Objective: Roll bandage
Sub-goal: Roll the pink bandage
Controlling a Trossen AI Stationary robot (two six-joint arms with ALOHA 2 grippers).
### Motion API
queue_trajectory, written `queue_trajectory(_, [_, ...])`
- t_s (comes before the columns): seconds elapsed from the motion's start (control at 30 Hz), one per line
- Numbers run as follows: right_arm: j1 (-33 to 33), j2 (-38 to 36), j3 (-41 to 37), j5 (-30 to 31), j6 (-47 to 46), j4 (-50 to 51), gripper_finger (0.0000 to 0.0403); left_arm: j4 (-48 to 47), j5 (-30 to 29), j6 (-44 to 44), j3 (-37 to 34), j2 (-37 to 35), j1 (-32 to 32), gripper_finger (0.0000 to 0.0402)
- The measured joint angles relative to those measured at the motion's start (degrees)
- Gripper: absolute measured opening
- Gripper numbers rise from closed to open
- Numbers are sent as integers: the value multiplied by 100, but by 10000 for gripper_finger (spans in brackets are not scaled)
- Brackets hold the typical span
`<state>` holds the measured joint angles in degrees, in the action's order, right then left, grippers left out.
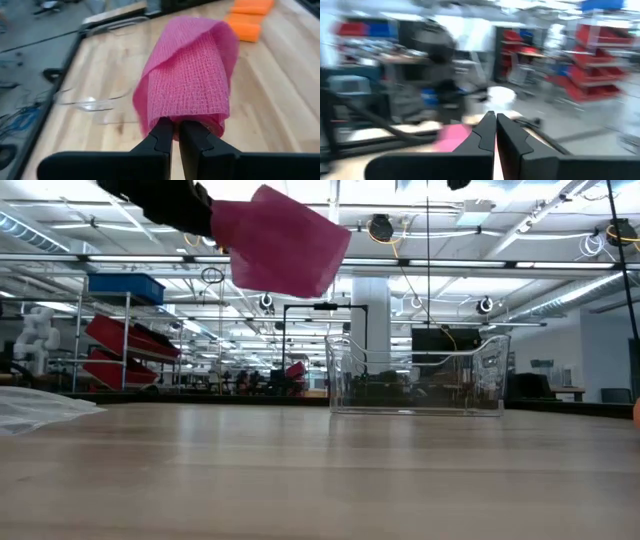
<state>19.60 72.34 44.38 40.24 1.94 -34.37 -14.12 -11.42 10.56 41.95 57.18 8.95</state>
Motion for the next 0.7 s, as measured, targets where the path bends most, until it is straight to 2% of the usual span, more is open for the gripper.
queue_trajectory(0.13, [-247, 0, 0, -139, -448, 655, 0, 103, 226, 90, 0, 128, 117, 17])
queue_trajectory(0.23, [-213, 19, 0, -307, -402, 1106, 3, 106, 225, 90, 0, 132, 155, 17])
queue_trajectory(0.43, [217, 72, 0, -304, 732, 1856, 43, 156, 227, 522, 0, 116, 255, 17])
queue_trajectory(0.53, [484, 216, -2, -291, 1058, 1865, 69, 245, 227, 676, 0, 114, 290, 17])
queue_trajectory(0.7, [783, 492, -2, 544, 1441, 1799, 80, 487, 225, 670, 0, 114, 286, 17])
